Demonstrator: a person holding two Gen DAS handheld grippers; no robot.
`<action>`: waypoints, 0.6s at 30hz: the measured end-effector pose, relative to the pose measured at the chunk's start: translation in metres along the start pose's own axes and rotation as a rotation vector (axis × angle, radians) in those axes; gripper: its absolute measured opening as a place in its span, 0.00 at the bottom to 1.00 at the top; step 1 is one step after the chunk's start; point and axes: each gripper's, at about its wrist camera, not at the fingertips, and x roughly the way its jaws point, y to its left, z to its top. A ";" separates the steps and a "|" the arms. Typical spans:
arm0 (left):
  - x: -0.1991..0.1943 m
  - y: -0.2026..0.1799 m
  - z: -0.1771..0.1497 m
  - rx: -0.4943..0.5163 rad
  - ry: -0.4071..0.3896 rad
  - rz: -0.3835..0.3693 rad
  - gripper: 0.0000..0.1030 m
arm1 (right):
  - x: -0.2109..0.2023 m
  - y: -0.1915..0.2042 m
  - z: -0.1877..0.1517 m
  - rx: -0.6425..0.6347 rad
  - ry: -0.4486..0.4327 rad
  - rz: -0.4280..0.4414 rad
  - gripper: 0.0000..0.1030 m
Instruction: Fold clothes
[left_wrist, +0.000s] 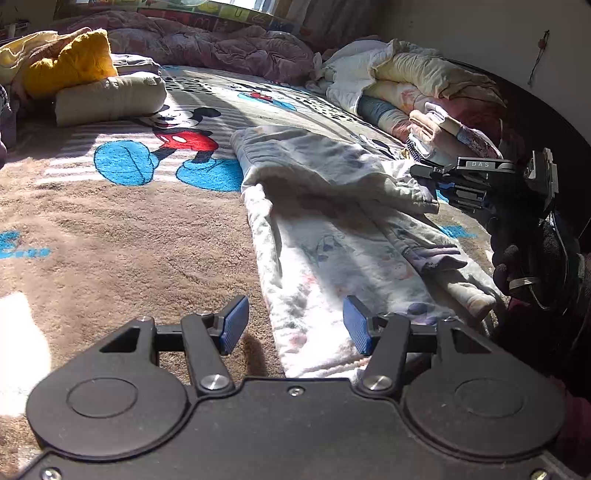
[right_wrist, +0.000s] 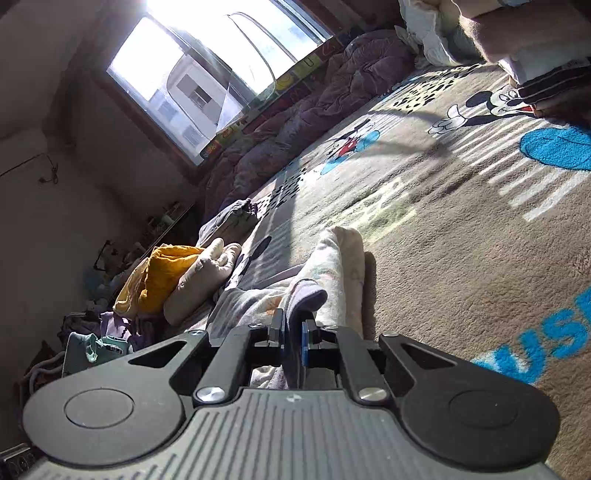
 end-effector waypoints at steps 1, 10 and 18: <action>-0.001 0.000 0.000 -0.001 0.004 -0.012 0.54 | -0.002 0.007 0.004 -0.031 0.003 0.013 0.10; -0.009 -0.016 0.002 0.020 -0.010 -0.197 0.54 | 0.000 0.043 0.073 -0.155 -0.046 -0.013 0.09; -0.019 0.029 0.005 -0.086 -0.070 -0.135 0.41 | 0.018 0.040 0.121 -0.171 -0.074 -0.113 0.09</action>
